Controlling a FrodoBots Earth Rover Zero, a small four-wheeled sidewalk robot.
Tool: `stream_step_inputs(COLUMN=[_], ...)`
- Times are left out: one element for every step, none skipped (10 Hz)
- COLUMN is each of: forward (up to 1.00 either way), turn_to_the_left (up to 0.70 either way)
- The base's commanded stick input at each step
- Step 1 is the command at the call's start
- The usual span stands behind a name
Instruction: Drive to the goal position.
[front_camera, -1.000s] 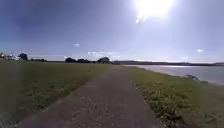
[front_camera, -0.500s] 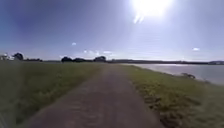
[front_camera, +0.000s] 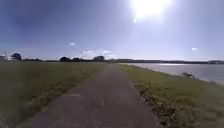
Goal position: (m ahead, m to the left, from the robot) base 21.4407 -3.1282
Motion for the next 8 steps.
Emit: stream_step_inputs(forward=[0.7, 0.7, 0.7, 0.7, 0.7, 0.7, 0.7, 0.7], turn_to_the_left=[0.0, 0.0, 0.0, 0.0, 0.0, 0.0, 0.0, 0.0])
